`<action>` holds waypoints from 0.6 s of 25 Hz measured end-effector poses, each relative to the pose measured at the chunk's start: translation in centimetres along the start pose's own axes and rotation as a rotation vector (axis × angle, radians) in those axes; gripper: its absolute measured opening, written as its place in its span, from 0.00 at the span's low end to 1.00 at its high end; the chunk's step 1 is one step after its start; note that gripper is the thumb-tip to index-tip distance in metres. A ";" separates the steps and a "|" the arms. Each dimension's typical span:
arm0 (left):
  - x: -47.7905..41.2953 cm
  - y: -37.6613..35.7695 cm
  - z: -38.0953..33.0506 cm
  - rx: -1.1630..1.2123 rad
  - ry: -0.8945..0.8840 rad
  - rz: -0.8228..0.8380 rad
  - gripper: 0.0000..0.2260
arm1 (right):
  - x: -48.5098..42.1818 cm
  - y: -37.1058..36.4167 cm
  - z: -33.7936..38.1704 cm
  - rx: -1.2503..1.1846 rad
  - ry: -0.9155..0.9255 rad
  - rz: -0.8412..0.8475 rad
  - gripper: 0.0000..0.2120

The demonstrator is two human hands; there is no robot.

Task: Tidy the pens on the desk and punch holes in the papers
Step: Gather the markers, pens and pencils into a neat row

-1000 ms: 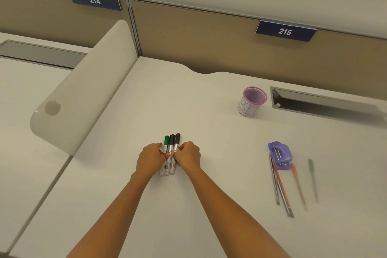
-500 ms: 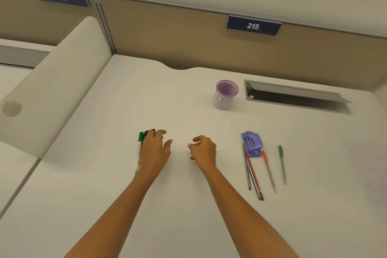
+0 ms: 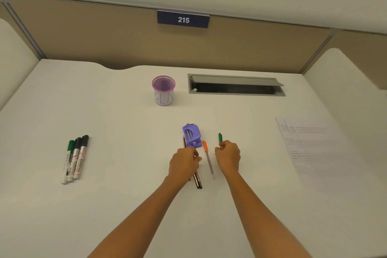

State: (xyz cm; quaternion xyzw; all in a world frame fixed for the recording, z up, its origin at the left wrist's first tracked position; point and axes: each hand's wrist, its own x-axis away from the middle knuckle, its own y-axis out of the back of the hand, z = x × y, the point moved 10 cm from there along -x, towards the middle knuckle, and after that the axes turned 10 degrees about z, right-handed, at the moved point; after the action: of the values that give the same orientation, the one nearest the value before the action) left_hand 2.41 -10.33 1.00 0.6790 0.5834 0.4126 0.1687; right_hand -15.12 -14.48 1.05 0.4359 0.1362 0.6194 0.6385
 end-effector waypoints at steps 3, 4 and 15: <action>-1.3 -2.5 -3.2 -0.114 0.051 0.030 0.13 | -1.7 1.4 -2.3 0.064 -0.028 0.033 0.17; -1.6 -3.0 -3.7 -0.139 0.078 0.039 0.13 | -2.1 1.5 -2.6 0.079 -0.024 0.049 0.17; -2.9 -4.4 -3.6 -0.086 0.218 -0.005 0.04 | -2.3 -1.9 -2.7 0.060 0.059 0.275 0.13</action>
State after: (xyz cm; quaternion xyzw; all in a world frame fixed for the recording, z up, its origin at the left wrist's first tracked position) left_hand -3.14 -12.82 -1.00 0.6207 0.5818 0.5081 0.1341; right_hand -16.23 -15.29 -2.71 0.4510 0.1125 0.7095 0.5297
